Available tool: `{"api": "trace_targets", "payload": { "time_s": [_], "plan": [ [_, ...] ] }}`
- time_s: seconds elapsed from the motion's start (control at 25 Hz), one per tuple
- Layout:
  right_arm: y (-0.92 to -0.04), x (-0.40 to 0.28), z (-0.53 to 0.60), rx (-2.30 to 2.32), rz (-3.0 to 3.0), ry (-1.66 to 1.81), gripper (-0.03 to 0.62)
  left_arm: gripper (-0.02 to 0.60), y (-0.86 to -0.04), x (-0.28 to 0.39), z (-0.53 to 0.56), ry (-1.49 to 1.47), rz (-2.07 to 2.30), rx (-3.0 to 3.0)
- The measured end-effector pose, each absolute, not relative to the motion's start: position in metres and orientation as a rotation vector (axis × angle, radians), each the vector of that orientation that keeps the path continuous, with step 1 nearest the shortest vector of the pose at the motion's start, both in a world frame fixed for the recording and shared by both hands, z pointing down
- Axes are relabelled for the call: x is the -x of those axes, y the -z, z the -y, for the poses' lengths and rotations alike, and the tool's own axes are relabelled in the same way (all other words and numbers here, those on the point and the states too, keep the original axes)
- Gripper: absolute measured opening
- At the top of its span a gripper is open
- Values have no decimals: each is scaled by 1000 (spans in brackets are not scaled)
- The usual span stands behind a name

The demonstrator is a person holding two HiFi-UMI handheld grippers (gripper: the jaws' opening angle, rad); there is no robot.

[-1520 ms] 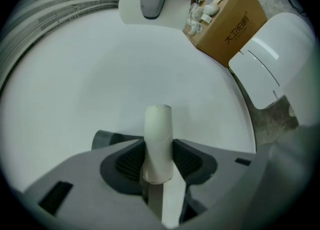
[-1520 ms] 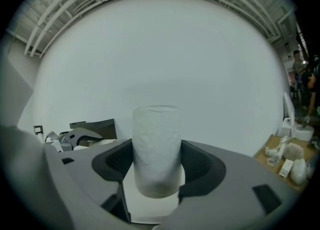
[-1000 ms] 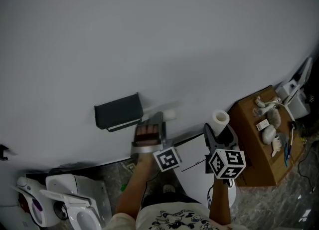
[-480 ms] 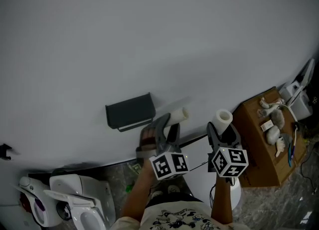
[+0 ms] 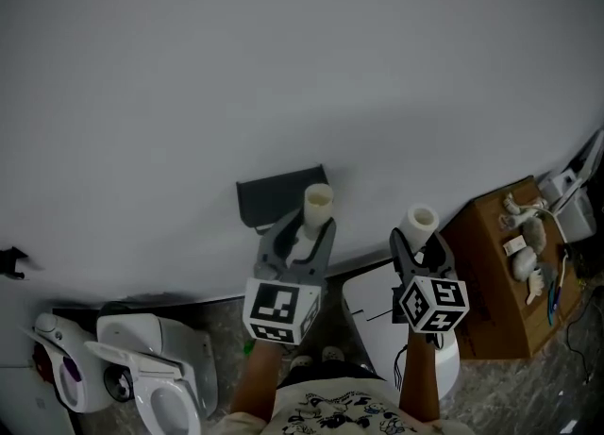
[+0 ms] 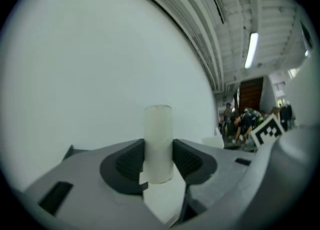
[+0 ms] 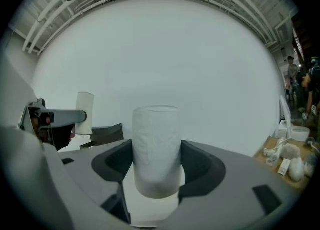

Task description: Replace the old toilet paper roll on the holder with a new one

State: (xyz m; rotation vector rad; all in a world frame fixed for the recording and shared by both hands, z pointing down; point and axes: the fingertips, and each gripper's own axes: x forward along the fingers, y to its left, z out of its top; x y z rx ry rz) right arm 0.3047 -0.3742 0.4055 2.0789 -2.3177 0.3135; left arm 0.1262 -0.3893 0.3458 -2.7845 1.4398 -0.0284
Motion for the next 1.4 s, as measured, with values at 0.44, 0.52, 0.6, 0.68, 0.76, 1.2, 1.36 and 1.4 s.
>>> {"api": "trace_targets", "payload": {
  "time_s": [0.44,0.52,0.6,0.68,0.76,1.2,1.36,1.4],
  "plan": [
    [-407,-254,384,-1961,2399,-308,305,179,-346,-9,384,-246,-1817,2719],
    [-407,-246,387,-1938,2413,-307,305,179,-344,3,382,-242,-1850,2681],
    [-408,-239,390,-1915,2423,-293,305,179,-341,14,380,-244,-1877,2647],
    [-410,-233,395,-1881,2411,-250,305,179,-340,23,379,-238,-1901,2616],
    [-414,-228,400,-1831,2372,-172,305,179,-340,31,377,-228,-1922,2593],
    [-431,-227,419,-1607,2125,207,305,179,-340,59,364,-221,-2007,2514],
    [-438,-230,428,-1466,1941,453,305,179,-340,64,360,-212,-2020,2497],
    [-440,-230,430,-1419,1883,522,305,179,-340,65,359,-212,-2024,2493]
  ]
}}
